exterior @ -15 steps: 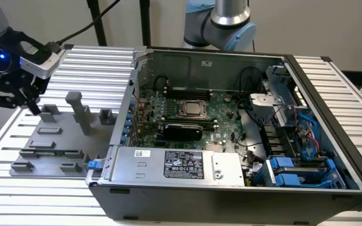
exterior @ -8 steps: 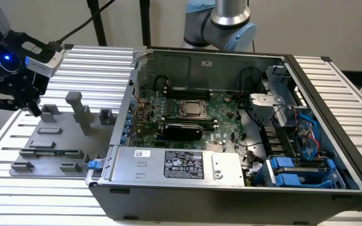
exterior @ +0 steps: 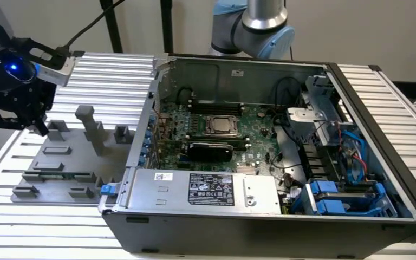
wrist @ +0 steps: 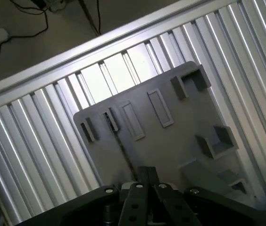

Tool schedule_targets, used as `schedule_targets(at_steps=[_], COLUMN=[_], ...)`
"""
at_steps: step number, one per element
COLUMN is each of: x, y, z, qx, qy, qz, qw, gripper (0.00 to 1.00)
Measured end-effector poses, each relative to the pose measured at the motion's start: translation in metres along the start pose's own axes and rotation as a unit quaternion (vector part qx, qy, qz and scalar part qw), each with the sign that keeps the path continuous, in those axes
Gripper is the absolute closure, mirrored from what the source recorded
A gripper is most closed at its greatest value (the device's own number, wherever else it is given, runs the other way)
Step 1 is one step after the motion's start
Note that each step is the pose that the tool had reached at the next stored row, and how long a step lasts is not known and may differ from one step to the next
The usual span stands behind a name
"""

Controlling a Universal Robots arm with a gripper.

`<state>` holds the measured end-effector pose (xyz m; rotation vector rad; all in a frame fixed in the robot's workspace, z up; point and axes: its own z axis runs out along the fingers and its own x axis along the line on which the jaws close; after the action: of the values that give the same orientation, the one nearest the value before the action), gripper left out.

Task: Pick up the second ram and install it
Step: 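Pick up the second ram and move it above second insertion slot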

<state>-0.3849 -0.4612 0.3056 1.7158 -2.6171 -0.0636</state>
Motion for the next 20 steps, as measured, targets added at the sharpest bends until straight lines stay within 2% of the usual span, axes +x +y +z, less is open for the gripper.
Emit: schedule_targets(at_steps=[4, 9, 12, 17, 20], x=[0.0000, 0.0000, 0.0001, 0.0001, 0.0001], y=[-0.0001, -0.0001, -0.0002, -0.0003, -0.0004], z=[0.0018, 0.0040, 0.0052, 0.0073, 0.0093], qx=[0.0019, 0.0049, 0.0078, 0.0128, 0.0137], qy=[0.0015, 0.0033, 0.0043, 0.0060, 0.0071], qz=[-0.037, -0.082, -0.108, -0.149, -0.169], qw=[0.9993, 0.9966, 0.9941, 0.9887, 0.9855], gripper=[1.00, 1.00, 1.00, 1.00, 1.00])
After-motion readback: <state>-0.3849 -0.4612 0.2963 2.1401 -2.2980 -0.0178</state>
